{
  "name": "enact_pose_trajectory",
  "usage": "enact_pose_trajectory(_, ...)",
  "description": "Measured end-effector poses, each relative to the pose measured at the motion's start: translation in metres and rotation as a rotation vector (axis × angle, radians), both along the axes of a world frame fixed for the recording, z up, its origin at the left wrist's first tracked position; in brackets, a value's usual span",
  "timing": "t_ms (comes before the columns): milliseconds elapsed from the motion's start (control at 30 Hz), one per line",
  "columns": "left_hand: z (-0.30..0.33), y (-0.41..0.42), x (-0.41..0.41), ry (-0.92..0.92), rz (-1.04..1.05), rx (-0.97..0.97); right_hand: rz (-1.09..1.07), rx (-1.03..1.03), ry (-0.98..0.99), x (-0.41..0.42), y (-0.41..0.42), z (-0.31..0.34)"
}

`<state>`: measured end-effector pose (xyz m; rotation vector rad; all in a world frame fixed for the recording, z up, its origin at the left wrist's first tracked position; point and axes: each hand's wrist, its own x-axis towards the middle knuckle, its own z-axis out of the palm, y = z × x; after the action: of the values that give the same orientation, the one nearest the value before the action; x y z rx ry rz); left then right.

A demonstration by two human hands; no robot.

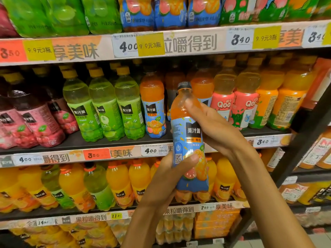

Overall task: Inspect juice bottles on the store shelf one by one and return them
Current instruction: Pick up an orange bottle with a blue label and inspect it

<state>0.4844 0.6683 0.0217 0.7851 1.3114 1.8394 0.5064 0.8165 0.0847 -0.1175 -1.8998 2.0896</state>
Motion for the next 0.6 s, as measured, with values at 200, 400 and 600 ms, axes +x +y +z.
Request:
enact_pose_trajectory(200, -0.002, 0.006, -0.003, 0.199, 0.091, -0.029, -0.020, 0.072, 0.248, 0.013, -0.002, 0.001)
enact_pose_trajectory(400, -0.008, 0.010, -0.012, 0.419, 0.198, -0.013, 0.062, 0.213, 0.354, 0.030, -0.008, 0.000)
enact_pose_trajectory(600, -0.010, 0.011, -0.018, 0.501, 0.321, 0.053, 0.196, 0.324, 0.362, 0.050, -0.007, 0.003)
